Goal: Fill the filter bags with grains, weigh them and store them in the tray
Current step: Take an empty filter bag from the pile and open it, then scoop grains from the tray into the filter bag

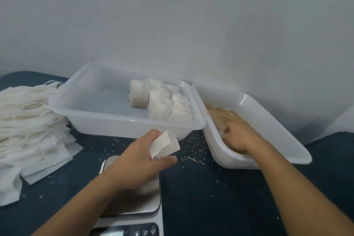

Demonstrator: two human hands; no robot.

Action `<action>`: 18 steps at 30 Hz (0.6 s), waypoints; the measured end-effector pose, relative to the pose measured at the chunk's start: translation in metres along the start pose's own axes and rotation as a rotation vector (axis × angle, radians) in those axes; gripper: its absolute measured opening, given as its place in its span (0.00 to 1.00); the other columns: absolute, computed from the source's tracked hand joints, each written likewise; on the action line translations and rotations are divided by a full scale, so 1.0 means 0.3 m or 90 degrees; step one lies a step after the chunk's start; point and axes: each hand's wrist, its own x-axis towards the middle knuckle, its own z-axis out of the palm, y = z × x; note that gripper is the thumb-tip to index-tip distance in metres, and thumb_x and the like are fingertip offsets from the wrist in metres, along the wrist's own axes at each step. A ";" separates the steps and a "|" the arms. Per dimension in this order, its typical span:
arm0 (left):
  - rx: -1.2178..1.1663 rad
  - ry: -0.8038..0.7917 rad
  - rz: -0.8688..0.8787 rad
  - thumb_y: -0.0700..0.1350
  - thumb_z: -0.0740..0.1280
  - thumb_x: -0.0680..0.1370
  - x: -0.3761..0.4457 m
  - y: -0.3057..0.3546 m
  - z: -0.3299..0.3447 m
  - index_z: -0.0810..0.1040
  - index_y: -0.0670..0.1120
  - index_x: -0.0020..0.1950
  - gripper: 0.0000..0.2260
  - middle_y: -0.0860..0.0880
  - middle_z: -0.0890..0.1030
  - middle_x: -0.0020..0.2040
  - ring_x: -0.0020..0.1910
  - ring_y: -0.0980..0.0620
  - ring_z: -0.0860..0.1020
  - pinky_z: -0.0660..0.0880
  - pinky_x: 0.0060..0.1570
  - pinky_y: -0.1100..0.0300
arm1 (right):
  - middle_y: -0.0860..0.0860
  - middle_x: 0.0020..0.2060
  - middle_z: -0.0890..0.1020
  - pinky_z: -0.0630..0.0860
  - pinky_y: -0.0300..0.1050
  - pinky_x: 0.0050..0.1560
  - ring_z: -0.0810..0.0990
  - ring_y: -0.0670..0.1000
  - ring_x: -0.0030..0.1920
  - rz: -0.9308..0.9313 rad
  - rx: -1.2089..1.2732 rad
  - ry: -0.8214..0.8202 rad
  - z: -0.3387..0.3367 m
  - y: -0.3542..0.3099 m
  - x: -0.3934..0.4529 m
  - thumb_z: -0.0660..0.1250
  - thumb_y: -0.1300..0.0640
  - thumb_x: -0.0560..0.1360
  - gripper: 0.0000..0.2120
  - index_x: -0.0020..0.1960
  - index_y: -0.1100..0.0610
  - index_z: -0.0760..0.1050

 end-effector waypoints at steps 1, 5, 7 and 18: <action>-0.004 0.000 -0.005 0.54 0.77 0.75 0.000 -0.005 0.000 0.74 0.54 0.47 0.13 0.63 0.79 0.39 0.36 0.63 0.75 0.70 0.39 0.71 | 0.50 0.47 0.84 0.73 0.43 0.39 0.78 0.47 0.39 0.006 -0.008 -0.004 0.000 -0.006 0.003 0.66 0.45 0.82 0.14 0.54 0.54 0.82; -0.014 0.004 -0.011 0.53 0.77 0.75 -0.004 -0.012 -0.001 0.76 0.53 0.48 0.11 0.61 0.80 0.39 0.36 0.62 0.76 0.70 0.38 0.71 | 0.50 0.31 0.76 0.68 0.43 0.34 0.74 0.50 0.32 0.012 -0.048 -0.024 -0.013 -0.009 0.013 0.63 0.45 0.83 0.22 0.35 0.56 0.74; -0.029 0.009 -0.008 0.53 0.77 0.74 -0.005 -0.007 -0.002 0.78 0.52 0.47 0.11 0.58 0.80 0.40 0.36 0.61 0.75 0.71 0.38 0.70 | 0.49 0.30 0.73 0.66 0.43 0.33 0.71 0.49 0.31 0.006 -0.067 -0.030 -0.038 0.006 0.011 0.60 0.43 0.84 0.23 0.34 0.55 0.69; -0.082 0.025 0.012 0.51 0.78 0.73 -0.008 0.008 0.019 0.76 0.59 0.43 0.10 0.58 0.77 0.34 0.33 0.60 0.72 0.69 0.35 0.70 | 0.41 0.40 0.87 0.79 0.47 0.50 0.84 0.42 0.36 0.031 -0.126 -0.078 -0.366 0.277 -0.061 0.71 0.42 0.76 0.08 0.46 0.45 0.84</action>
